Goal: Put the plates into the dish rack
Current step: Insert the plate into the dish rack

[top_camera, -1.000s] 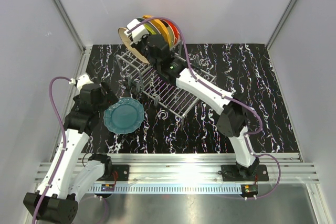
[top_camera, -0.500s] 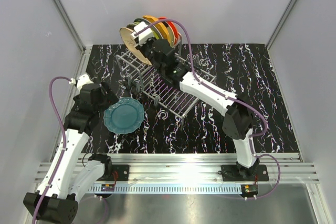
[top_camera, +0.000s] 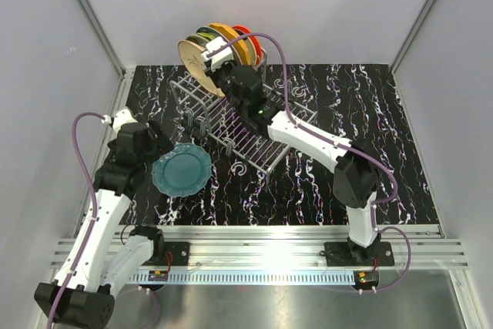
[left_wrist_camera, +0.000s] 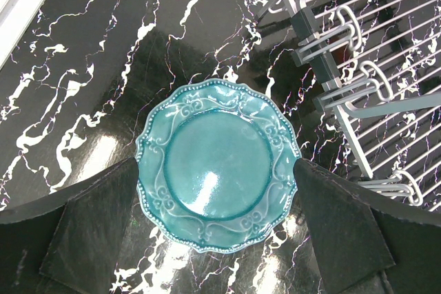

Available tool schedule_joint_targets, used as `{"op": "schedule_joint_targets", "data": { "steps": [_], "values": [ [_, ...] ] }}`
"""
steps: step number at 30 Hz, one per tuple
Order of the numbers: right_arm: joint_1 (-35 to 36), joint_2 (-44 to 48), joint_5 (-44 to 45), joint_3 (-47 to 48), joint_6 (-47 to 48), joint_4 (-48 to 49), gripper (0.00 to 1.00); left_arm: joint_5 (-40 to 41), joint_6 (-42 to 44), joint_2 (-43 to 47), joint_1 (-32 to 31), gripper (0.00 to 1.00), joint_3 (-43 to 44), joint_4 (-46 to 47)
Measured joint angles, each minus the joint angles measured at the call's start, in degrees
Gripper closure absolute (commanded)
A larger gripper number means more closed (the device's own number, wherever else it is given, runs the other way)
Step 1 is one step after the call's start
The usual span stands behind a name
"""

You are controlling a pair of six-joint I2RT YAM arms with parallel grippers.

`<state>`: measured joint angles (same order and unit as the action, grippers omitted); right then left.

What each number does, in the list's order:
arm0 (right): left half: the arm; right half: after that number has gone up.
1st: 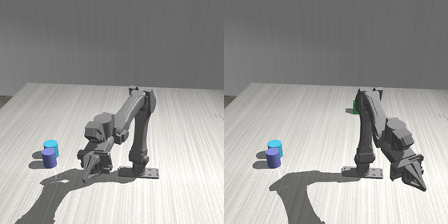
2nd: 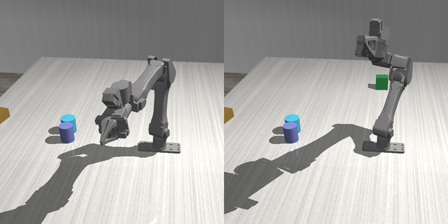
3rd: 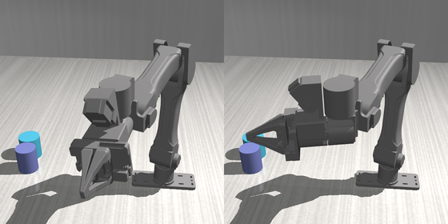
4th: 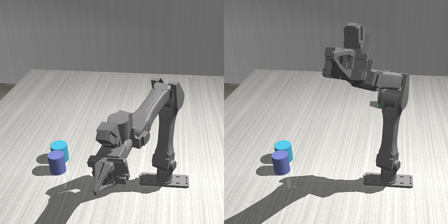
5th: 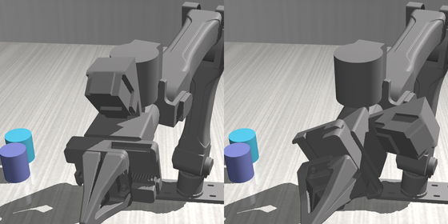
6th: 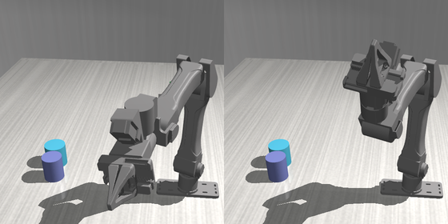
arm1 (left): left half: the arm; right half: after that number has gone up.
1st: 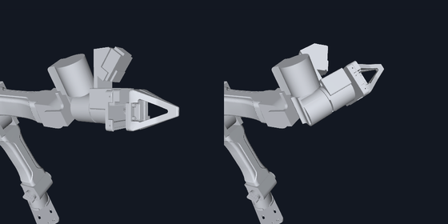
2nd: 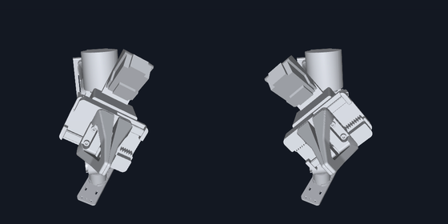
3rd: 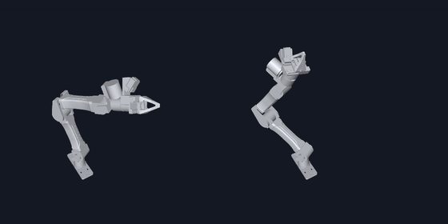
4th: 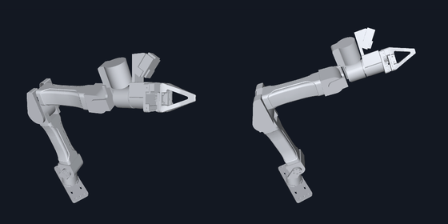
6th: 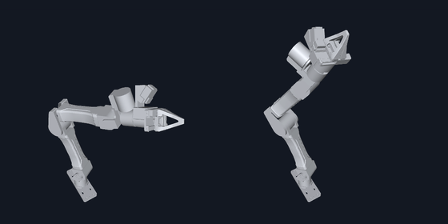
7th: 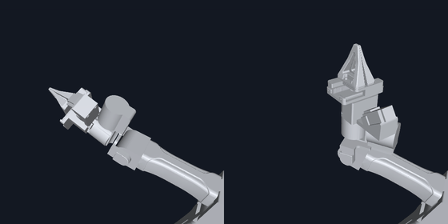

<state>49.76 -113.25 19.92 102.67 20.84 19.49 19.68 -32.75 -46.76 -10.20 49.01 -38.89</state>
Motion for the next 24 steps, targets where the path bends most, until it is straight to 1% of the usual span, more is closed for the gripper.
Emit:
{"op": "schedule_joint_targets", "data": {
  "steps": [15,23,24],
  "values": [
    [0.17,1.99,0.57,-5.46,-0.52,5.22,1.00,-0.42,0.17,-0.31,0.00,0.01,0.00,0.02],
    [0.17,3.58,1.90,-7.87,-3.41,5.77,1.00,-0.44,0.17,-0.33,0.00,0.01,0.00,0.02],
    [0.17,3.72,2.08,-8.00,-3.74,5.73,0.97,-0.44,0.20,-0.33,0.00,0.01,0.00,0.02]
  ]
}}
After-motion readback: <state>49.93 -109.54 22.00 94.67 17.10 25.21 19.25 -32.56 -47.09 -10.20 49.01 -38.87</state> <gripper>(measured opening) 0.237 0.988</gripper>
